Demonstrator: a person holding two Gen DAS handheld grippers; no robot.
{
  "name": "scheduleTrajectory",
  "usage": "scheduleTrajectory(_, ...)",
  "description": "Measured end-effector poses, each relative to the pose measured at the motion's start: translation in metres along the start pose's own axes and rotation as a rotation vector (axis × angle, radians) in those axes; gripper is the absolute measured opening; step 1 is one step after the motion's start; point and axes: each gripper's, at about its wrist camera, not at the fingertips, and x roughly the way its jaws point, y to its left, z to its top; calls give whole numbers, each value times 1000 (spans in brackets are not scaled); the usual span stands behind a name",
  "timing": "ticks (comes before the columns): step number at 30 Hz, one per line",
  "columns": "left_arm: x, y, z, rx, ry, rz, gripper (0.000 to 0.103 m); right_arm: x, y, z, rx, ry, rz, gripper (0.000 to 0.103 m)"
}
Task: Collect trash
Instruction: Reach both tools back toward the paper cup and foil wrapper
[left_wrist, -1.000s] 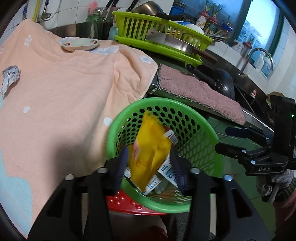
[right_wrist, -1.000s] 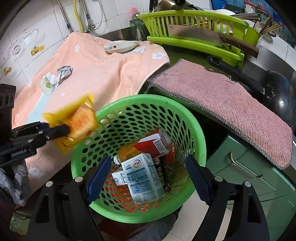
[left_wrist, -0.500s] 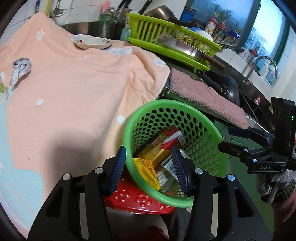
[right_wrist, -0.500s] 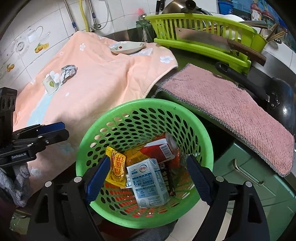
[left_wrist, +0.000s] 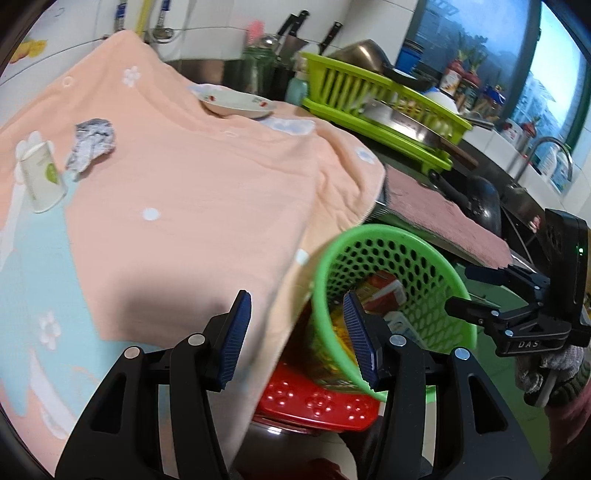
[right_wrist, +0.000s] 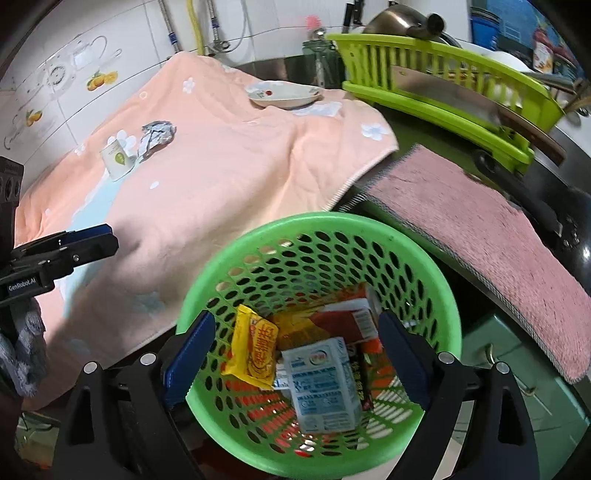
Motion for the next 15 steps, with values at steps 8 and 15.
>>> scheduleTrajectory(8, -17, 41, 6, -49, -27, 66, 61, 13, 24, 25, -53, -3, 30, 90)
scheduleTrajectory(15, -31, 81, 10, -97, -50, 134, 67, 36, 53, 51, -100, 1, 63, 91)
